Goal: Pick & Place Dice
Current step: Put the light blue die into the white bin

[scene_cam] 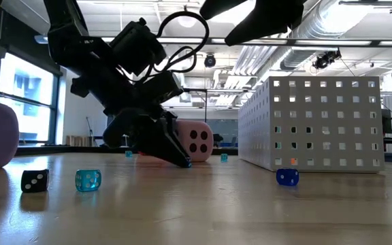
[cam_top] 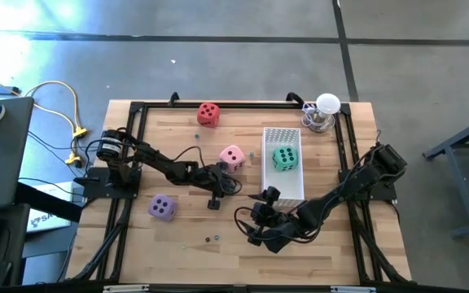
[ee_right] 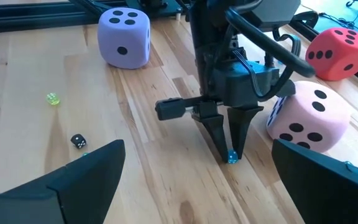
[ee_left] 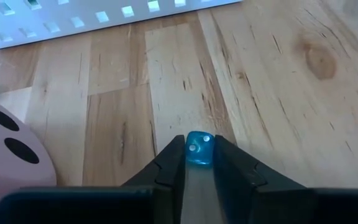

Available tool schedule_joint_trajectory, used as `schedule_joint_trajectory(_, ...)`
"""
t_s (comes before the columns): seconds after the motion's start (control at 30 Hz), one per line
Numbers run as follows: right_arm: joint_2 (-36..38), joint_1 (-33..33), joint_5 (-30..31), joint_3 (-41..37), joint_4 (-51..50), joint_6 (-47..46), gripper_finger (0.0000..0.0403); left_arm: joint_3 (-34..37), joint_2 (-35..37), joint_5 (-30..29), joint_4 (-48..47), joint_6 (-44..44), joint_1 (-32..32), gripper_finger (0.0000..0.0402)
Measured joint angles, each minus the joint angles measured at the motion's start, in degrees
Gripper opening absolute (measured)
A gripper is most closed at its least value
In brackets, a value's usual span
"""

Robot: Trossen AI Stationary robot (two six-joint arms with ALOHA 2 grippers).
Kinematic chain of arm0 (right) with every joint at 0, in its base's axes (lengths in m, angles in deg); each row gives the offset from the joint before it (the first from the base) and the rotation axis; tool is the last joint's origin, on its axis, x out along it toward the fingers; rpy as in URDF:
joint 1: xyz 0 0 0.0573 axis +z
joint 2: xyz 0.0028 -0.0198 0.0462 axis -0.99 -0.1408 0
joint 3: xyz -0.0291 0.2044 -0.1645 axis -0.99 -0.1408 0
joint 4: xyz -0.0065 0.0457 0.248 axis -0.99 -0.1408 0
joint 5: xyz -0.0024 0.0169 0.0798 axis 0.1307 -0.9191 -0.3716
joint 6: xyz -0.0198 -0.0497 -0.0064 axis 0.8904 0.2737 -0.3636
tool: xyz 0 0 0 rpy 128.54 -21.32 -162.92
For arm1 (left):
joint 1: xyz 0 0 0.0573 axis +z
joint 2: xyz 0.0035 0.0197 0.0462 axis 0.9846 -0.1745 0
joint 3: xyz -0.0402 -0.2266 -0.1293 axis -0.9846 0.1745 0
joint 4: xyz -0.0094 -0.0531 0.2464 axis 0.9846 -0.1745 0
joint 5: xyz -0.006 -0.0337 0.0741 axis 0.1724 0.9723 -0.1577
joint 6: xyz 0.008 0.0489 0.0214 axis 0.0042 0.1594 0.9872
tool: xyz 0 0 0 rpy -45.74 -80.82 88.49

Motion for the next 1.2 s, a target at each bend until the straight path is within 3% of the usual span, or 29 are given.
schedule_joint_trajectory(0.3,0.00,0.00,0.00,0.00,-0.08,0.00,0.0398,0.11,1.50,-1.49,-0.46,-2.94,-0.63,0.0061)
schedule_joint_trajectory(0.47,-0.02,0.17,0.35,0.00,0.24,2.55,0.0398,0.38,7.62,-1.94,-1.73,-3.09,-2.40,0.0061)
schedule_joint_trajectory(0.53,-0.02,1.13,2.43,0.00,1.63,5.39,0.0398,0.23,10.38,-1.87,-1.11,-3.18,-3.15,0.0061)
schedule_joint_trajectory(0.73,0.30,7.23,19.19,0.02,7.05,14.90,0.0398,0.22,17.60,-1.68,1.12,-3.20,-5.15,0.0061)
schedule_joint_trajectory(0.87,0.42,9.78,26.38,0.02,7.66,16.12,0.0398,0.15,21.02,-1.66,2.41,-1.64,-6.77,0.0061)
schedule_joint_trajectory(1.07,0.42,10.54,23.84,0.02,7.93,17.47,0.0398,0.13,24.29,-1.46,10.61,-0.95,-8.81,0.0061)
schedule_joint_trajectory(1.2,0.42,10.51,24.40,0.02,9.88,21.36,0.0398,-2.85,21.52,0.21,17.96,-0.66,-7.02,0.0061)
